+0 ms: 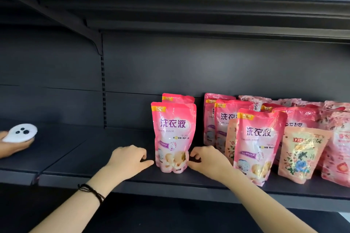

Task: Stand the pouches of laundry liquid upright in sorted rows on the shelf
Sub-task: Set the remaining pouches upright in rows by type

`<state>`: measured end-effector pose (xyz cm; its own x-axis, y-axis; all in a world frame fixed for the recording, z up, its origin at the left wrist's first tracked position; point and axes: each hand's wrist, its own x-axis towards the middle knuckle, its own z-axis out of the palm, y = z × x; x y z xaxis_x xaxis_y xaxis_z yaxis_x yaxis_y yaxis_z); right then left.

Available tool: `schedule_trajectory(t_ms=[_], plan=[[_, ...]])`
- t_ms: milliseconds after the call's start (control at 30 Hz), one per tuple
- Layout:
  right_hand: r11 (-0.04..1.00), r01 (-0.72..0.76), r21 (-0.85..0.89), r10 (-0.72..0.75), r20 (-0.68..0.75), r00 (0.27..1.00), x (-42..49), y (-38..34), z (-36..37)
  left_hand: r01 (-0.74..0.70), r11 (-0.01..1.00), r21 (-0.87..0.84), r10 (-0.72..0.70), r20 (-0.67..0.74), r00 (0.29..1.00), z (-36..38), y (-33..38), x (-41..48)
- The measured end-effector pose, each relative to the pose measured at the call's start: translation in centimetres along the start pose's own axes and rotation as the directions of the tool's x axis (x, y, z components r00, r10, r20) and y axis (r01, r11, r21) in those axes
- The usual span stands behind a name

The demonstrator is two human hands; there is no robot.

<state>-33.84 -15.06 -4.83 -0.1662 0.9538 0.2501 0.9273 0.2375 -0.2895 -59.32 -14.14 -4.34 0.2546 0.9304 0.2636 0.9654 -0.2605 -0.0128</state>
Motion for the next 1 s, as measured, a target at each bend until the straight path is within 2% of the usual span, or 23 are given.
schedule_trajectory(t_ms=[100, 200, 533, 767, 1000], plan=[[0.998, 0.033, -0.049, -0.031, 0.045, 0.999, -0.7, -0.4, -0.7, -0.036, 0.995, 0.094, 0.040, -0.038, 0.998, -0.6, 1.1, -1.4], [0.995, 0.030, -0.096, -0.022, 0.085, 0.996, -2.0, -0.7, -1.2, -0.073, 0.992, 0.106, 0.078, -0.042, 0.996, -1.0, 2.5, -2.7], [0.973, -0.113, -0.202, 0.129, 0.069, 0.989, -8.8, 1.9, -3.7, -0.240, 0.966, 0.094, 0.242, -0.013, 0.970, -1.8, 9.0, -5.1], [0.940, -0.260, -0.222, 0.272, 0.024, 0.962, -15.5, 7.3, -7.2, -0.351, 0.931, 0.101, 0.352, 0.007, 0.936, -1.6, 15.3, -5.3], [0.893, -0.359, -0.270, 0.364, -0.032, 0.931, -20.3, 15.3, -11.0, -0.465, 0.874, 0.140, 0.470, 0.000, 0.883, -1.9, 25.5, -3.5]])
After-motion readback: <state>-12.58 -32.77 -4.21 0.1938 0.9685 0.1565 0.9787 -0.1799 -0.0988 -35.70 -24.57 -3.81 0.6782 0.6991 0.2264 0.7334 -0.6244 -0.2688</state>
